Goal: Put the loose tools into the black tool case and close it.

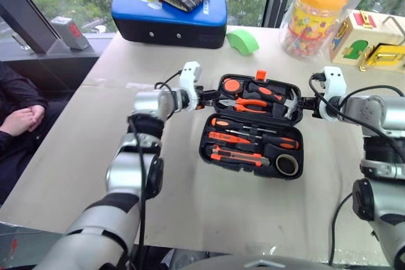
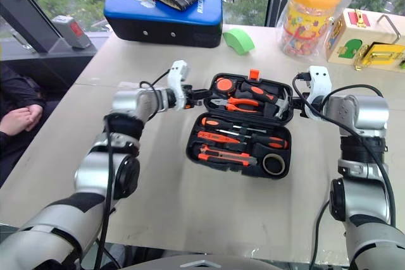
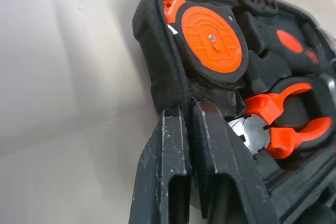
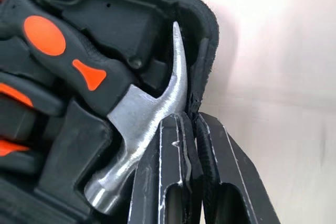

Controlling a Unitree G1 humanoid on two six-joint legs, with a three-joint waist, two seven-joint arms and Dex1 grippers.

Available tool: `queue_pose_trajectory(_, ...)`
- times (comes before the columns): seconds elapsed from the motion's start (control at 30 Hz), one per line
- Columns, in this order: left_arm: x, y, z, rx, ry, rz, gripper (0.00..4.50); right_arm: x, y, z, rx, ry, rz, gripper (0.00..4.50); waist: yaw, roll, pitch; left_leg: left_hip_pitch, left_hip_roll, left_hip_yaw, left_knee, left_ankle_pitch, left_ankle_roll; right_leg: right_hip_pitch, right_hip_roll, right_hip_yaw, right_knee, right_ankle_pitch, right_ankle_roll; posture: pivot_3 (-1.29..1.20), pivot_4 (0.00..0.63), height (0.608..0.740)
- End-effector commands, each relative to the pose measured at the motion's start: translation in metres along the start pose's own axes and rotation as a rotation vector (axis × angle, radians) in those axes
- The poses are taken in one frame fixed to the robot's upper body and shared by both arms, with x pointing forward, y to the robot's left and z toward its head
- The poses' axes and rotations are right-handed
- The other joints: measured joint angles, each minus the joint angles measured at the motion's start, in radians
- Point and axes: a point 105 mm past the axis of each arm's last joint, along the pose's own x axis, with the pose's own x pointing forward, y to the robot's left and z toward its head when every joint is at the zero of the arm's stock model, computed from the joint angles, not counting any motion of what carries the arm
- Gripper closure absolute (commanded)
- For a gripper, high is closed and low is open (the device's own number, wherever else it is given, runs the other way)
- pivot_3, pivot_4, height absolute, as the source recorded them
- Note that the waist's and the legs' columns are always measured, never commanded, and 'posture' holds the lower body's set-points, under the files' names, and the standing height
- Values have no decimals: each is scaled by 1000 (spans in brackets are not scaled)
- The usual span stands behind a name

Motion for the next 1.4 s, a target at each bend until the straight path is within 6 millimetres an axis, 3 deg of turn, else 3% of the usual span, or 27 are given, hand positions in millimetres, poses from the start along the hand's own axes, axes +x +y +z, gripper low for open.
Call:
queue_pose_trajectory(0.03, -9, -37, 4, 48, -8, -107, 4500, -21, 20, 11, -59, -87, 66, 4443, 0, 0, 0, 0, 0, -1, 0, 0, 0, 0, 0, 0, 1, 0, 0, 0, 150, 740)
queue_pose_trajectory(0.2, -27, -47, -4, 54, -30, -115, 4500, -30, 28, 2, -141, -183, 100, 4443, 12, 1, 1, 0, -1, -1, 3, 3, -4, 6, 2, 2, -6, 0, 0, 0, 150, 740)
queue_pose_trajectory(0.47, -29, -46, -13, 159, -89, -79, 4500, -30, 20, -2, -175, -230, 69, 4443, 16, 0, 1, 2, -2, 0, 5, 8, -3, 6, 1, 4, -6, 0, 0, 0, 150, 740)
queue_pose_trajectory(0.87, -29, -53, 6, 362, -233, -82, 4500, -38, 27, 17, -240, -384, 99, 4443, 15, 0, 1, 1, -2, 0, 4, 8, -3, 6, 1, 4, -6, 0, 0, 0, 150, 740)
queue_pose_trajectory(0.97, -33, -58, 12, 482, -297, -97, 4500, -49, 32, 20, -254, -473, 138, 4443, 15, 0, 1, 1, -2, 0, 4, 8, -3, 6, 1, 4, -6, 0, 0, 0, 150, 740)
queue_pose_trajectory(1.13, -41, -56, 2, 757, -355, -99, 4500, -73, 43, 5, -346, -555, 207, 4443, 17, 0, 1, 0, -2, 0, 1, 7, -2, 6, 1, 4, -6, 0, 0, 0, 150, 740)
queue_pose_trajectory(1.4, -54, -49, -18, 870, -308, -173, 4500, -102, 53, -43, -452, -515, 268, 4443, 16, 0, 0, 2, -2, 0, 2, 4, 3, 8, 1, 4, -8, 0, 0, 0, 150, 740)
